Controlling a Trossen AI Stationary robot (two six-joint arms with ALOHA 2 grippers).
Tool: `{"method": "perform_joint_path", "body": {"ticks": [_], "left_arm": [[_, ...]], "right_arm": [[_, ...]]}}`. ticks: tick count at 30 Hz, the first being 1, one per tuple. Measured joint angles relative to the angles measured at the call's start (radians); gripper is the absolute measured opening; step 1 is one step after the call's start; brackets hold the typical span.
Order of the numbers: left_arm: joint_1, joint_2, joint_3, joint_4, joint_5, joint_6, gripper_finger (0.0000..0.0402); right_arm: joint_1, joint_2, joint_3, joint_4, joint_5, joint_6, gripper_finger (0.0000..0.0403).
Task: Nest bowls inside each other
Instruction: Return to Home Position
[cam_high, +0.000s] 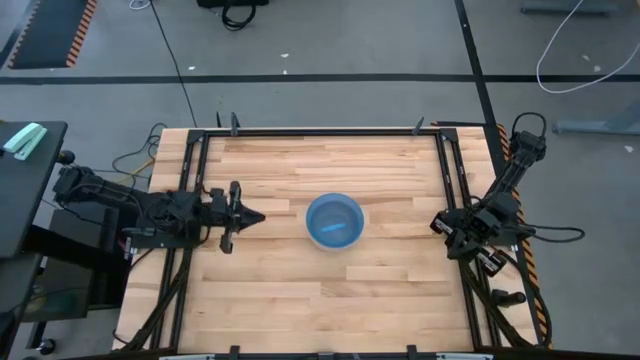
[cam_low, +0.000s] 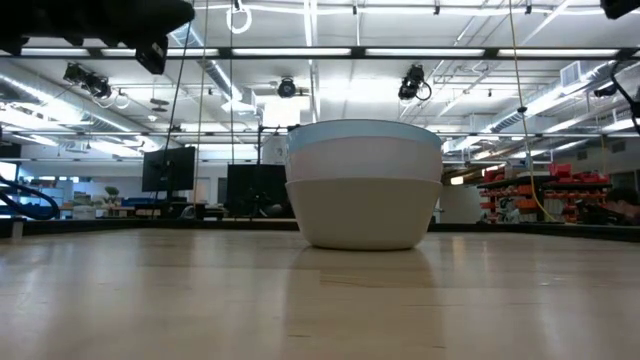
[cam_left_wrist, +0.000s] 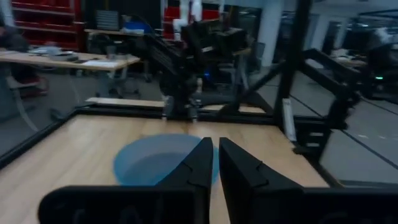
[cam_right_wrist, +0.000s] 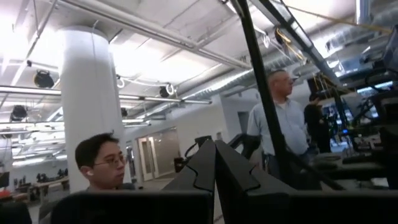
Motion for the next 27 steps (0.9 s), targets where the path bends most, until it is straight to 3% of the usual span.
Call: {"method": "perform_joint_path", "body": {"ticks": [8, 13, 17, 23, 27], "left_arm": [[0.202, -0.069, 0.0, 0.0, 0.171, 0.019, 0.0034], [0.314, -0.15, 0.0, -0.008, 0.213, 0.019, 0.0026], [0.381, -0.234, 0.0, -0.011, 0.247, 0.019, 0.0023], [0.43, -0.359, 0.0, -0.043, 0.25, 0.02, 0.0031], [0.454, -0.435, 0.0, -0.082, 0.25, 0.023, 0.0036]], "right_arm": [[-0.135, -0.054, 0.0, -0.049, -0.103, 0.02, 0.0014], [-0.236, -0.096, 0.0, -0.125, -0.121, 0.052, 0.0014], [-0.318, -0.14, 0.001, -0.128, -0.208, 0.044, 0.0014], [-0.437, -0.22, 0.002, -0.156, -0.281, 0.018, 0.0014], [-0.512, -0.271, 0.047, -0.291, -0.287, 0.037, 0.0014]]}}
